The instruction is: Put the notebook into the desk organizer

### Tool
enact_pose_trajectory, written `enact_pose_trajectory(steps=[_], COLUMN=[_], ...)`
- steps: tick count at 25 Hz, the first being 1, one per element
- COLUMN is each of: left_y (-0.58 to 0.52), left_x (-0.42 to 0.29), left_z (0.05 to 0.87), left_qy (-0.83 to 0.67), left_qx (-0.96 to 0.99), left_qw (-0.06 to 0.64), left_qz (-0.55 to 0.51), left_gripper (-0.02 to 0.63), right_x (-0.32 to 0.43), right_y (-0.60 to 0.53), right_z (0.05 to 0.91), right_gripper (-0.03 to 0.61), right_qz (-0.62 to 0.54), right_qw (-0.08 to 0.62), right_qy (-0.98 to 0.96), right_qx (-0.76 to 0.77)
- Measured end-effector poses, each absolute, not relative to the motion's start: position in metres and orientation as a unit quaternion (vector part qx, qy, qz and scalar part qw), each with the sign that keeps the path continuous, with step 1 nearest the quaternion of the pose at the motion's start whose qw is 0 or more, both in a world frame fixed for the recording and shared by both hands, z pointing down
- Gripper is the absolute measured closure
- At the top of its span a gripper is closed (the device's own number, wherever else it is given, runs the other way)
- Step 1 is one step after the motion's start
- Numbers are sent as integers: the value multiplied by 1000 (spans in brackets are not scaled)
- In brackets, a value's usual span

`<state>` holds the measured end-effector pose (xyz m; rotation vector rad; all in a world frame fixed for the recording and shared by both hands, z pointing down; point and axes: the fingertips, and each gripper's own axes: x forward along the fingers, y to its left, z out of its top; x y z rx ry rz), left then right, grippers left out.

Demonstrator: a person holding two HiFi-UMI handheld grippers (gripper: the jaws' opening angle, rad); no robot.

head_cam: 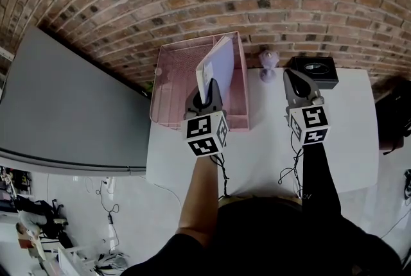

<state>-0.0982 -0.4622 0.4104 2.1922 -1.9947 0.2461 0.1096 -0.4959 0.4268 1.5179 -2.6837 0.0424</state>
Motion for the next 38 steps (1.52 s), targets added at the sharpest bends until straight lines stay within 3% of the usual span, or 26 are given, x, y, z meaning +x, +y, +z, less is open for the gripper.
enact_pose_trajectory(steps=[27, 38], left_y=[-466, -463], left_x=[-99, -79], left_z=[431, 440], left_qy=[-659, -660], left_qx=[733, 727], left_qw=[97, 68], left_qz=[140, 178], left_gripper=[561, 574], right_x=[93, 96], right_y=[-503, -502], right_z=[426, 427], right_gripper=[578, 578], right_qz=[7, 7], right_qw=[34, 35], right_qy=[-868, -864], right_qx=[495, 502])
